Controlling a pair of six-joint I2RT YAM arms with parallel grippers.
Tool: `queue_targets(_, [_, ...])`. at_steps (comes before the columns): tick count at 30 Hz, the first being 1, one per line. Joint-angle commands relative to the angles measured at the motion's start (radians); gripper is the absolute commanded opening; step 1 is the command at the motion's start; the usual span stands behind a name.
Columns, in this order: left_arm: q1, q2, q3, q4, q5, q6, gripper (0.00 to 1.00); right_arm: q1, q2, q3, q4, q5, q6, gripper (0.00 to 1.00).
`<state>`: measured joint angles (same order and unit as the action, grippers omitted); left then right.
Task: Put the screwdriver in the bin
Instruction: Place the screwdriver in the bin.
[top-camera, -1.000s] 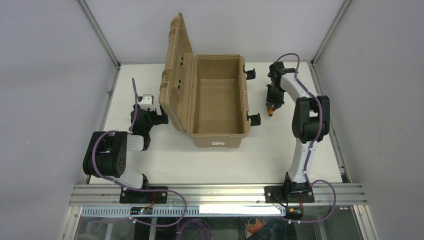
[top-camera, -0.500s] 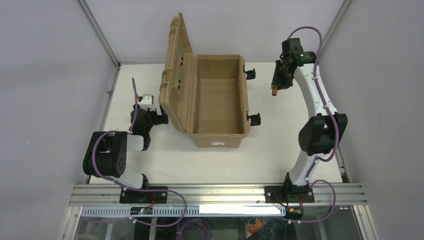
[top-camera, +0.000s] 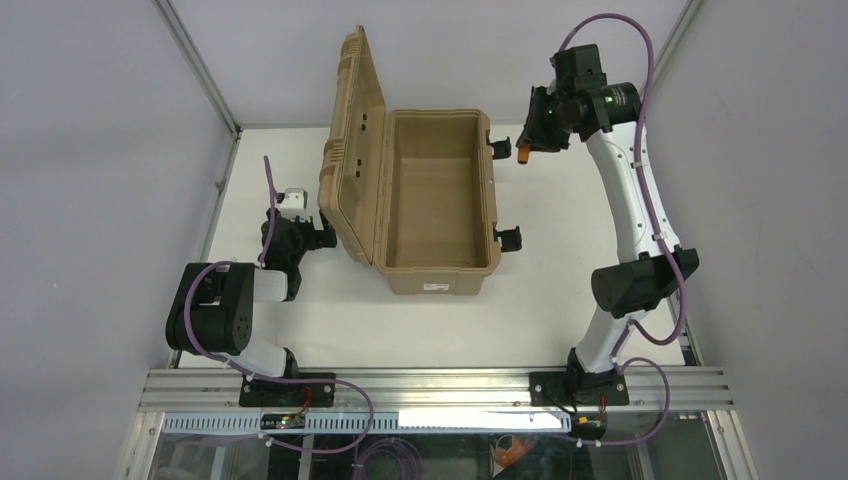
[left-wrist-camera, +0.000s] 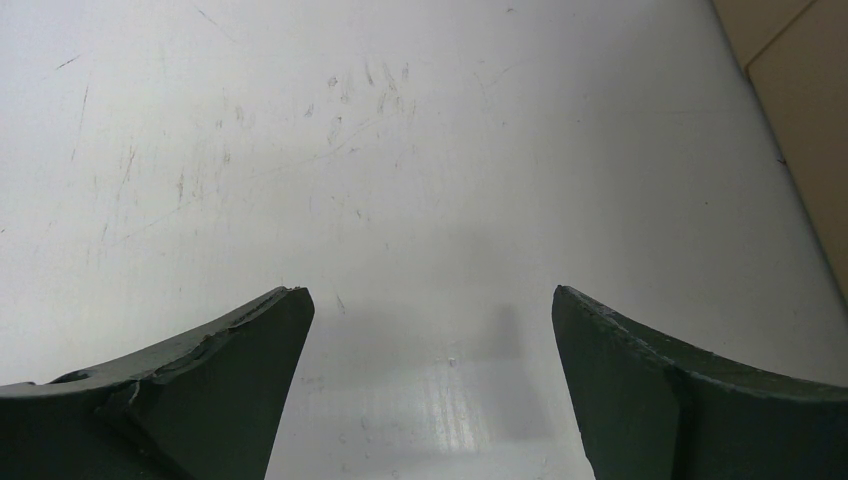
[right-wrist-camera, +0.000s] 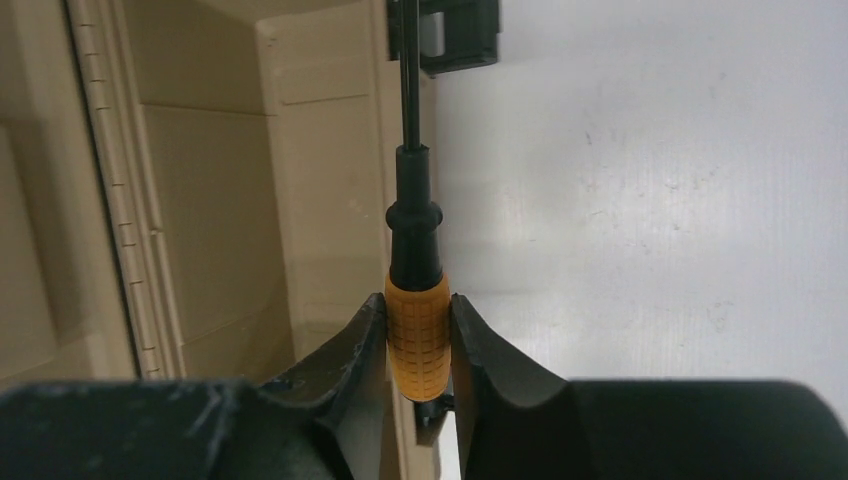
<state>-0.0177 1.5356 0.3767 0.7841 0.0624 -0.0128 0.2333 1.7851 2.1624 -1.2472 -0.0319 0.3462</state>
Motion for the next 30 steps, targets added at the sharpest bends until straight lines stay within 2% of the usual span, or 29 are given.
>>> queue_targets(1, [0.005, -0.029, -0.002, 0.039, 0.022, -0.010, 0.99, 0.053, -0.029, 0.101, -0.021, -0.040, 0.056, 0.00])
queue_targets(14, [0.005, -0.029, -0.002, 0.039, 0.022, -0.010, 0.99, 0.226, 0.077, 0.191, 0.036, -0.020, 0.164, 0.00])
queue_targets(30, [0.005, -0.030, -0.002, 0.038, 0.022, -0.010, 0.99, 0.350, 0.270, 0.217, 0.095, 0.026, 0.223, 0.00])
